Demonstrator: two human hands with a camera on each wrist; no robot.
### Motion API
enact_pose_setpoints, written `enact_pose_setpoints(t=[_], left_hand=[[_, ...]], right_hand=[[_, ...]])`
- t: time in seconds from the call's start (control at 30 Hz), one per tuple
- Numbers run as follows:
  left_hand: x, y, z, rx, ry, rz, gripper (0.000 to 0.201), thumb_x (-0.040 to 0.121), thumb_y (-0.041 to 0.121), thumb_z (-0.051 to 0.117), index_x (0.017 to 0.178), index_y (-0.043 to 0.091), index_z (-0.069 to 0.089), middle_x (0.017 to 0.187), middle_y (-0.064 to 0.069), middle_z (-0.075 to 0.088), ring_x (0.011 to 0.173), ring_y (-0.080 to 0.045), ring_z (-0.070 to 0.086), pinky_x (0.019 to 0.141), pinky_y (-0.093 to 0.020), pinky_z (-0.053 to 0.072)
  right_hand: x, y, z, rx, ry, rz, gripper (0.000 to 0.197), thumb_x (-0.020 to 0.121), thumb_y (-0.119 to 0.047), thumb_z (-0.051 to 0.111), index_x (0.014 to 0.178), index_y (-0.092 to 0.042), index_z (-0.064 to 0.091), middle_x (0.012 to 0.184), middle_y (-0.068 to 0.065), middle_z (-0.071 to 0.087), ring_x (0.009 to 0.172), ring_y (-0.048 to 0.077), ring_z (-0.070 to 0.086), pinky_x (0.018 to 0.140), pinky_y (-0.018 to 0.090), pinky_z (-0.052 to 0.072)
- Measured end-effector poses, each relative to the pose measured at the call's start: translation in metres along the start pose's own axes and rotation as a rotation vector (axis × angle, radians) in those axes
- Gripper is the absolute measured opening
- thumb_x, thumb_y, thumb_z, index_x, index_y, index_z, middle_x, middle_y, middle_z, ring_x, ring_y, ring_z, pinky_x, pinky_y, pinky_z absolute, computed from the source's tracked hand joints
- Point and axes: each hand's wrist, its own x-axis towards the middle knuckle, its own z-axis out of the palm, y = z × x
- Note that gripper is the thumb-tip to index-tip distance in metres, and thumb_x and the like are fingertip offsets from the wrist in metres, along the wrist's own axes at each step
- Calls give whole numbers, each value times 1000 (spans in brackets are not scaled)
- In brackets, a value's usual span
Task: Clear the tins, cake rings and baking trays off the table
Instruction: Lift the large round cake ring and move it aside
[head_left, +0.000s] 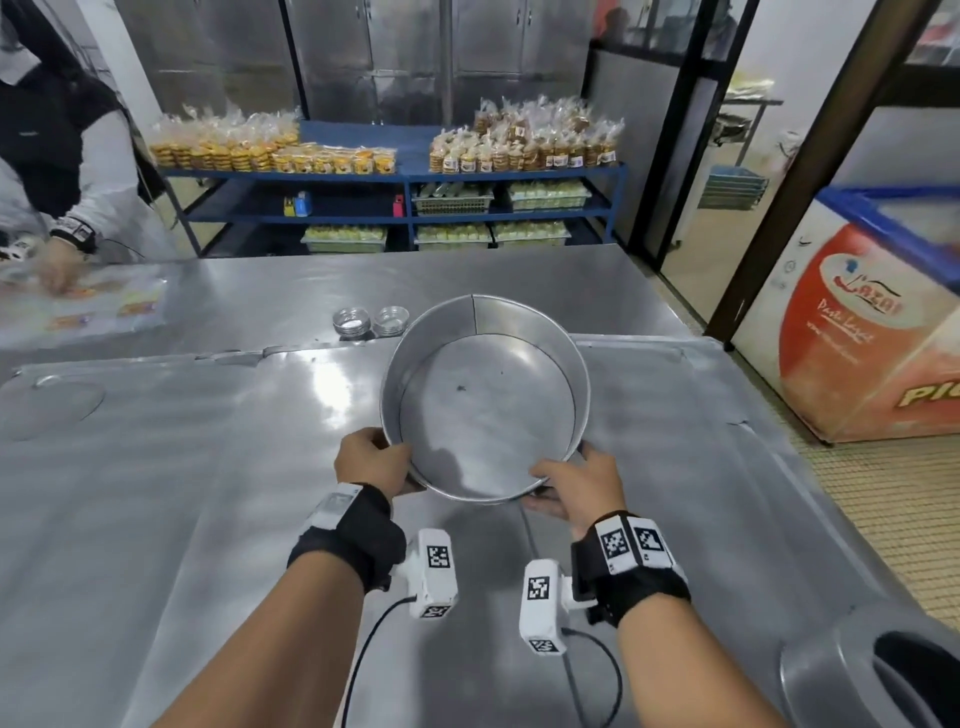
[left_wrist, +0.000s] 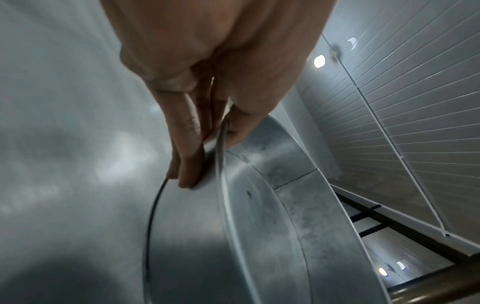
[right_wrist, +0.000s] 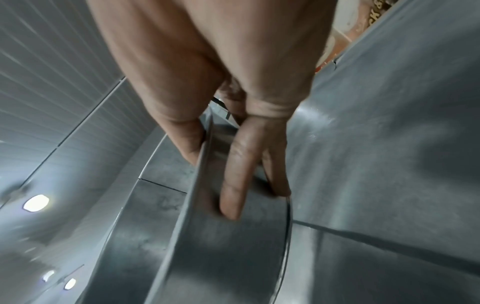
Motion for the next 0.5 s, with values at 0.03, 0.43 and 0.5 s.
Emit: enact_pose_setpoints(t=[0.03, 0.43, 0.5], left_hand=[[-6, 11, 12, -19, -14, 2, 17, 57, 9, 61, 72, 9, 71, 76, -18, 72, 65, -41, 73, 63, -54, 62], [28, 76, 186, -300, -263, -92, 20, 88, -6, 65, 107, -3, 63, 102, -21, 72, 87, -42, 74, 70, -42, 64], [41, 87, 222, -333, -304, -107, 19, 88, -3, 66, 107, 0, 63, 103, -19, 73, 88, -42, 74, 75, -45, 64]], right_hand=[[7, -5, -5, 27, 8, -3, 46, 78, 17, 59, 110, -16, 62, 96, 22, 71, 81, 48, 71, 59, 44, 60], [136, -77, -73, 243, 208, -58, 50, 78, 20, 56, 122, -5, 63, 76, 14, 64, 66, 32, 60, 51, 37, 59], [167, -90, -82, 274, 240, -39, 50, 80, 19, 56, 126, 1, 60, 73, 13, 62, 60, 29, 63, 48, 35, 58]])
